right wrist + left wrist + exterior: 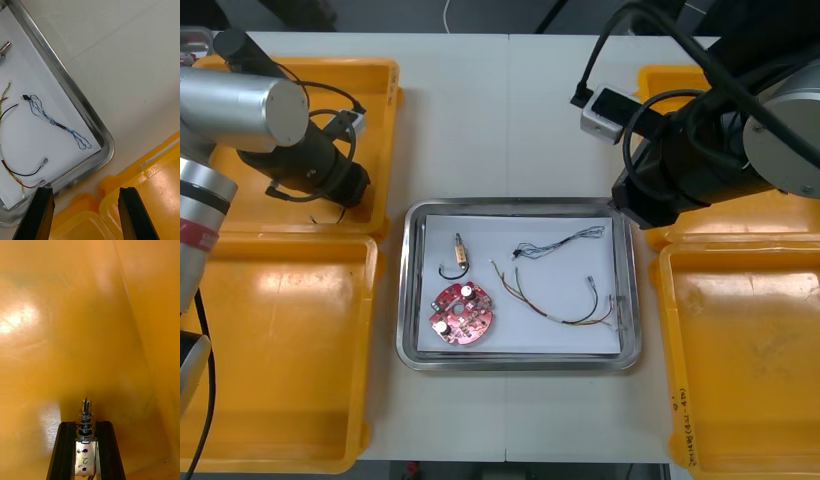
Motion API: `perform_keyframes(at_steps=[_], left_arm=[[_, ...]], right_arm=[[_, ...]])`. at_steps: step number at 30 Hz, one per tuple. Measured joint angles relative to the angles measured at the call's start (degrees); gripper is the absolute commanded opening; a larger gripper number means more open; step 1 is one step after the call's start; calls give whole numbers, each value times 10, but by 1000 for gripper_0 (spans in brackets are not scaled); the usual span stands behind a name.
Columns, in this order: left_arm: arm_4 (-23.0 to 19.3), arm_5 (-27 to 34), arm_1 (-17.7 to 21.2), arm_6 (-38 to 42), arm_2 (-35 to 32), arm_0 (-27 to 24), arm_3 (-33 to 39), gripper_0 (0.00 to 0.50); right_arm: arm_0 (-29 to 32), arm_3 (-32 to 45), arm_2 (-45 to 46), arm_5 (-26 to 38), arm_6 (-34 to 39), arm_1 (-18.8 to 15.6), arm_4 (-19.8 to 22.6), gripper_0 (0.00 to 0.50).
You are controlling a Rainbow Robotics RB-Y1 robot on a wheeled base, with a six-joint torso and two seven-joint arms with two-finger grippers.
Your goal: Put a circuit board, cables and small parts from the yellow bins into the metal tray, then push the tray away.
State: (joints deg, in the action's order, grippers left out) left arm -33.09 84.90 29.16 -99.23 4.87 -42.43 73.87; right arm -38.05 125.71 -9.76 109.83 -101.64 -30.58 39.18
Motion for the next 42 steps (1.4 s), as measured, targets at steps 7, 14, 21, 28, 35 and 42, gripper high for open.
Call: perform_keyframes(at_steps=[7, 14, 21, 28, 35, 42], left_arm=[[0, 48, 0, 0, -37, -17, 3, 0], [2, 95, 0, 0, -71, -26, 38, 0], [6, 148, 0, 0, -89, -26, 96, 0], [6, 199, 0, 1, -90, -27, 156, 2], [2, 232, 0, 19, -65, -30, 212, 0], [-5, 246, -14, 169, -14, -47, 255, 3]], right_arm=[[15, 0, 34, 0, 33, -14, 9, 500], [44, 0, 97, 0, 43, -29, 16, 500], [83, 1, 174, 0, 46, -34, 19, 500], [145, 3, 257, 0, 70, -35, 22, 500], [207, 29, 312, 0, 73, -35, 25, 500], [261, 52, 344, 0, 91, -35, 19, 500]])
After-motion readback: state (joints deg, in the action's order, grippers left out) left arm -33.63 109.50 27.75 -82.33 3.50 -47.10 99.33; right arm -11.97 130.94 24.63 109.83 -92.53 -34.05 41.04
